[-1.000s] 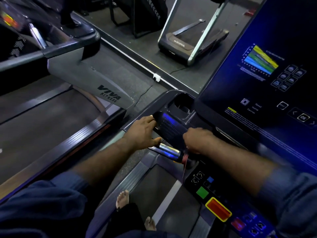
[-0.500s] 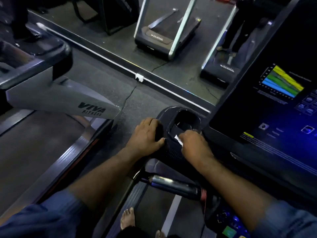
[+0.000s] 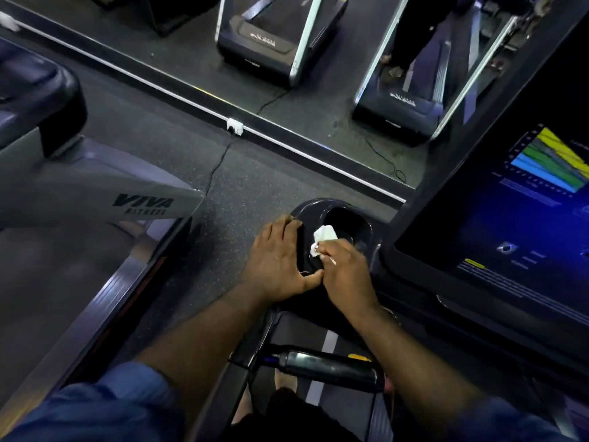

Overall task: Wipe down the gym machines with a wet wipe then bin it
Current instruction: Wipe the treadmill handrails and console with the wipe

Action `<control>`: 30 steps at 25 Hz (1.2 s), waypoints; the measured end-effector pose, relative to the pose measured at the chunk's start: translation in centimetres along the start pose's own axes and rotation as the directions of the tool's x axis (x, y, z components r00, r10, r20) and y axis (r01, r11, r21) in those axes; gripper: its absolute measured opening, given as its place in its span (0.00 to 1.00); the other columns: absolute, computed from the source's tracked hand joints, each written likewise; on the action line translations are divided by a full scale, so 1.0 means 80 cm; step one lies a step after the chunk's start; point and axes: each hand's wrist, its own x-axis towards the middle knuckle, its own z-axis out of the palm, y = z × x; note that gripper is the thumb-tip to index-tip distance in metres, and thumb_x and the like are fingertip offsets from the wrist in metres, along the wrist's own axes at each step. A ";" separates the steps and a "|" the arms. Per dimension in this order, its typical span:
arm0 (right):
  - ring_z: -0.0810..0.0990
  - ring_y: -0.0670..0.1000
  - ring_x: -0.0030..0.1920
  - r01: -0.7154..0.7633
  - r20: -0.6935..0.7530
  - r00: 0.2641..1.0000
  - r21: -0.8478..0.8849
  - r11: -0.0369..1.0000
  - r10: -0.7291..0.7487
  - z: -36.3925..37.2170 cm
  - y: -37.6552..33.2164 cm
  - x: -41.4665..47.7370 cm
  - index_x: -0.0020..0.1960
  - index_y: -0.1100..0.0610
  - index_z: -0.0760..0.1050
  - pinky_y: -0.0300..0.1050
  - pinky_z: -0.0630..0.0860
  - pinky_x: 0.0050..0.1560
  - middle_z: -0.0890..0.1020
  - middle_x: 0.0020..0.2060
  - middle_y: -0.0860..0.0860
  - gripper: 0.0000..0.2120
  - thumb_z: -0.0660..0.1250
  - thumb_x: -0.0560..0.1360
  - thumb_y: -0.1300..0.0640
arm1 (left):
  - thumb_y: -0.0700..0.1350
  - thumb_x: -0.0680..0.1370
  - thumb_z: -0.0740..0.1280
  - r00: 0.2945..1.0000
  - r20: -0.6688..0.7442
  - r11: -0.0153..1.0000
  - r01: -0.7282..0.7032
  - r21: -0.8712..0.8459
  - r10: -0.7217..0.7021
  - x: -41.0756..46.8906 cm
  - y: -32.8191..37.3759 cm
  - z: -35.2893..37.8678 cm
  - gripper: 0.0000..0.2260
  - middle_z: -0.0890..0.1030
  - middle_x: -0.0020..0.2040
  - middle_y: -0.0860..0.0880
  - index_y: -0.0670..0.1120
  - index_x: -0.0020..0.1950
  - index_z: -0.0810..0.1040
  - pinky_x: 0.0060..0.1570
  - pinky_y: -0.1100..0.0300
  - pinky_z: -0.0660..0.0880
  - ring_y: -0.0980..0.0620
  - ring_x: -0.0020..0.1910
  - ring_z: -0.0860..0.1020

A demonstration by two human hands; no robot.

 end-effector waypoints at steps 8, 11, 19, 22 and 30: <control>0.76 0.60 0.65 0.173 0.358 0.921 -0.731 0.660 0.156 -0.057 -0.021 -0.023 0.66 0.63 0.77 0.51 0.71 0.68 0.78 0.63 0.61 0.38 0.51 0.82 0.31 | 0.76 0.63 0.68 0.994 0.107 0.999 -0.001 0.040 -0.003 0.004 0.000 0.000 0.54 0.60 0.79 0.45 0.46 0.80 0.59 0.75 0.40 0.66 0.40 0.76 0.63; 0.71 0.59 0.72 0.059 0.330 0.896 -0.751 0.657 0.297 -0.041 -0.030 0.014 0.69 0.66 0.75 0.60 0.50 0.81 0.78 0.66 0.62 0.57 0.39 0.72 0.18 | 0.69 0.64 0.67 0.996 0.089 1.000 0.004 0.023 -0.006 0.002 0.001 -0.001 0.50 0.59 0.80 0.46 0.47 0.80 0.59 0.74 0.40 0.67 0.42 0.77 0.62; 0.85 0.57 0.53 -0.515 0.349 0.797 -0.035 0.856 0.493 -0.029 -0.042 0.081 0.57 0.56 0.83 0.48 0.78 0.50 0.86 0.51 0.52 0.35 0.73 0.67 0.28 | 0.81 0.58 0.70 0.982 0.177 0.998 0.069 0.007 -0.069 0.006 0.000 -0.002 0.64 0.54 0.83 0.49 0.49 0.83 0.50 0.79 0.41 0.61 0.46 0.82 0.55; 0.87 0.55 0.43 -0.696 0.510 0.675 0.680 0.231 0.533 -0.016 -0.058 0.102 0.54 0.62 0.81 0.47 0.84 0.41 0.87 0.44 0.56 0.22 0.82 0.67 0.50 | 0.83 0.58 0.68 0.982 0.175 0.998 0.066 0.021 -0.068 0.004 0.001 -0.002 0.65 0.54 0.83 0.48 0.48 0.83 0.51 0.78 0.41 0.62 0.45 0.81 0.56; 0.83 0.59 0.60 -0.671 0.407 0.709 0.141 0.728 0.576 -0.011 -0.052 0.097 0.66 0.57 0.80 0.56 0.78 0.66 0.83 0.62 0.56 0.59 0.68 0.52 0.14 | 0.81 0.58 0.71 0.981 0.177 0.996 0.085 -0.006 -0.083 0.004 0.007 -0.010 0.65 0.54 0.83 0.48 0.48 0.83 0.49 0.80 0.43 0.59 0.46 0.82 0.55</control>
